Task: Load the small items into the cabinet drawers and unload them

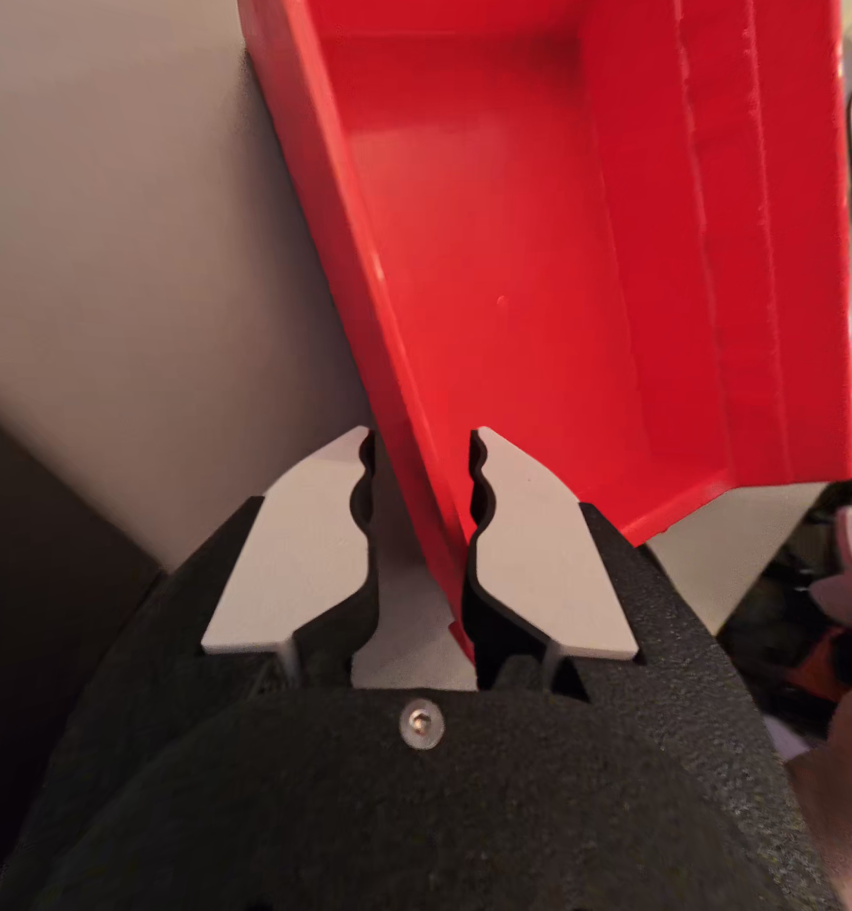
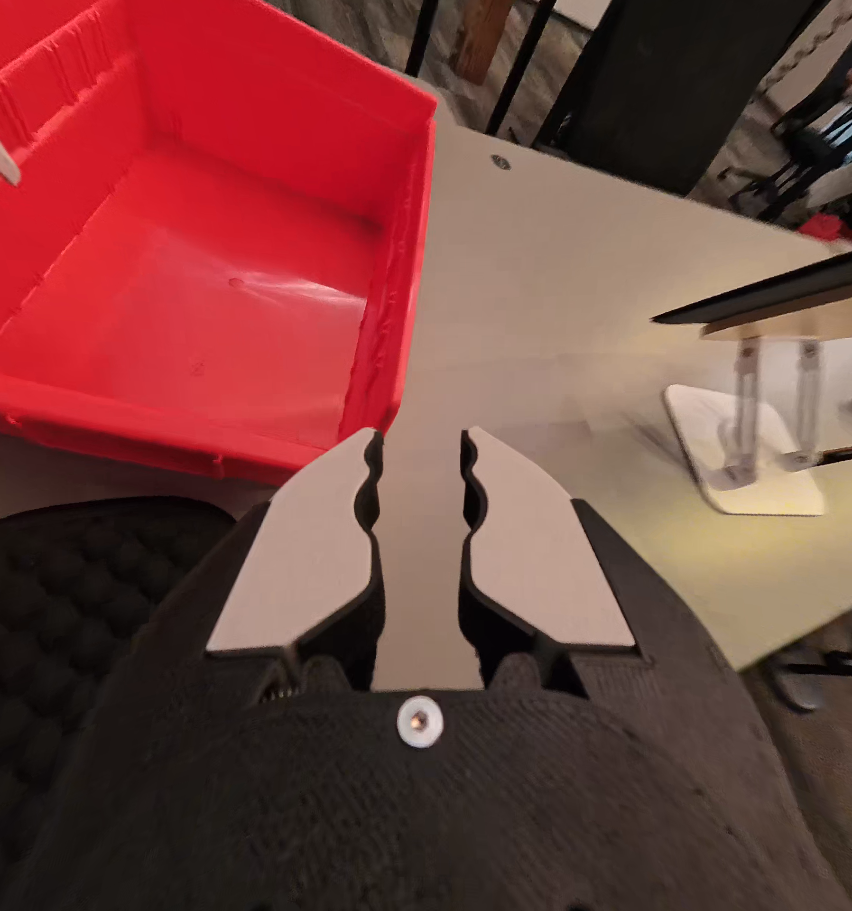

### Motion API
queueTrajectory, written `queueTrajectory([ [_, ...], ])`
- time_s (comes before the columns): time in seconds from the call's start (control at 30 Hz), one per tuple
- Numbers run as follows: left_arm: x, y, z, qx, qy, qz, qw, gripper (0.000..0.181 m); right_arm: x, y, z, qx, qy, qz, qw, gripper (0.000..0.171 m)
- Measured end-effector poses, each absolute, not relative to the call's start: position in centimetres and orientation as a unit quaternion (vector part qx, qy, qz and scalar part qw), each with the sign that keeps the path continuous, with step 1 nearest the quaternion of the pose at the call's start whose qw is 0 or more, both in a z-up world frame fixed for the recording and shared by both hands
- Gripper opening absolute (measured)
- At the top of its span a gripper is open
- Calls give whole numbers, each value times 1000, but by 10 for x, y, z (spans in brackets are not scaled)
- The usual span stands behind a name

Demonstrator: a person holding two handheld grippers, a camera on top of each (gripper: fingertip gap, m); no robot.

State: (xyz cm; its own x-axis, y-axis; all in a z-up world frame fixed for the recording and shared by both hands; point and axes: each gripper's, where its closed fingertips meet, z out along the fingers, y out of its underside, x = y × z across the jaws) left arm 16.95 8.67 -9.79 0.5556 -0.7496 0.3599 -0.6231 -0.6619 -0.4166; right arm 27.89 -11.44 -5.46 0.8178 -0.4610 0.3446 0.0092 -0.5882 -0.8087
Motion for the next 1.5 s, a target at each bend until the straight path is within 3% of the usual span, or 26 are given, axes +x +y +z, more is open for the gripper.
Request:
queueTrajectory([
  [0.2,132,58,-56,-788,533,-191,241,53,278,-84,-71,-835,190,-40,515,51],
  [0.33,54,15,-22,-728,575,-220,303,57,290,-75,-97,-860,204,-26,467,49],
  [0.43,-43,3,-13,-730,558,-236,315,60,281,-66,-120,-901,160,-6,404,17],
  [0.53,-157,31,-13,-765,503,-177,361,55,286,-58,-123,-917,121,-18,381,14],
  [0.7,-377,119,-6,-820,323,59,469,43,302,-44,-124,-930,97,-6,356,9],
  [0.8,-449,139,-13,-859,229,17,458,53,305,-41,-124,-931,80,10,355,8],
  [1.07,-484,169,-44,-883,152,-109,430,56,301,-45,-124,-934,75,-10,349,9],
  [1.23,-495,180,-83,-915,168,-40,365,52,298,-48,-124,-937,69,-29,340,10],
  [1.33,-482,182,-102,-927,184,-66,319,37,298,-48,-124,-939,71,-28,334,10],
  [1.4,-485,188,-104,-926,185,-47,325,7,298,-48,-124,-941,73,-27,331,10],
  [1.5,-485,191,-104,-929,176,-49,322,5,303,-49,-124,-942,72,-34,327,10],
])
